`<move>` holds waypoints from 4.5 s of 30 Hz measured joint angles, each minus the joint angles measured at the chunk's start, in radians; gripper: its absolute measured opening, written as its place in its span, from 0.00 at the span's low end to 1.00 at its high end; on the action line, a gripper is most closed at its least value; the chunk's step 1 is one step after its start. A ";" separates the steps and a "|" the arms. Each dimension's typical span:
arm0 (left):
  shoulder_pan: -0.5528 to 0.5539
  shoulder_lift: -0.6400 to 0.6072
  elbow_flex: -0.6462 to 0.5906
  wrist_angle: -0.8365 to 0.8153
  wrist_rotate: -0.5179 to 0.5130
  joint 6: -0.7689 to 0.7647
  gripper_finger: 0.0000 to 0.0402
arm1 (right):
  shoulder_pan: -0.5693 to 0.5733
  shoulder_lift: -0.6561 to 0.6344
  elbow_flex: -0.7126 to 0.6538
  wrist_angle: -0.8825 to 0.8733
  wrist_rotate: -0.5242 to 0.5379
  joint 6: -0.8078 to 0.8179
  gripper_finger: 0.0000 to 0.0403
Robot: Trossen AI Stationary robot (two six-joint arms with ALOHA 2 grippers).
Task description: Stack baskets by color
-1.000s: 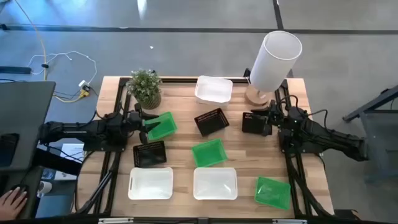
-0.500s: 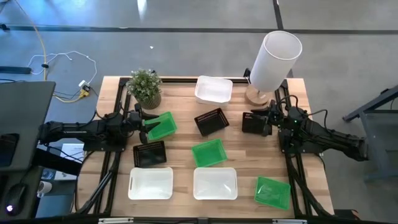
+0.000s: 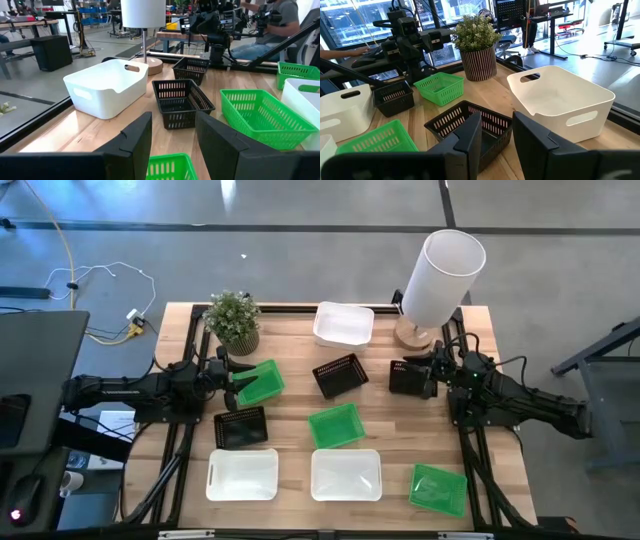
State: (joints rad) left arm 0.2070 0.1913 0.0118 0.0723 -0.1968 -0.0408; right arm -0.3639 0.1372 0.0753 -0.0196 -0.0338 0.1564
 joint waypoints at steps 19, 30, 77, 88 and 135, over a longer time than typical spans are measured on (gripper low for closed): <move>0.000 0.000 0.000 0.000 0.000 0.000 0.35 | 0.000 0.000 0.000 0.000 0.000 0.000 0.24; 0.000 0.000 0.000 0.000 0.000 0.000 0.35 | 0.000 0.000 -0.002 0.000 0.000 0.000 0.24; 0.000 0.000 0.000 0.000 0.000 0.000 0.35 | 0.000 0.000 -0.002 0.000 0.000 0.000 0.24; 0.000 0.000 0.000 0.005 -0.013 0.000 0.35 | 0.000 0.000 -0.002 0.000 0.000 0.000 0.24; -0.071 0.359 0.647 -0.598 0.231 -0.124 0.35 | 0.000 0.000 -0.002 0.000 0.000 0.000 0.24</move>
State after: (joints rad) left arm 0.1357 0.5503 0.6588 -0.5253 0.0341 -0.1648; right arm -0.3641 0.1371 0.0738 -0.0200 -0.0335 0.1564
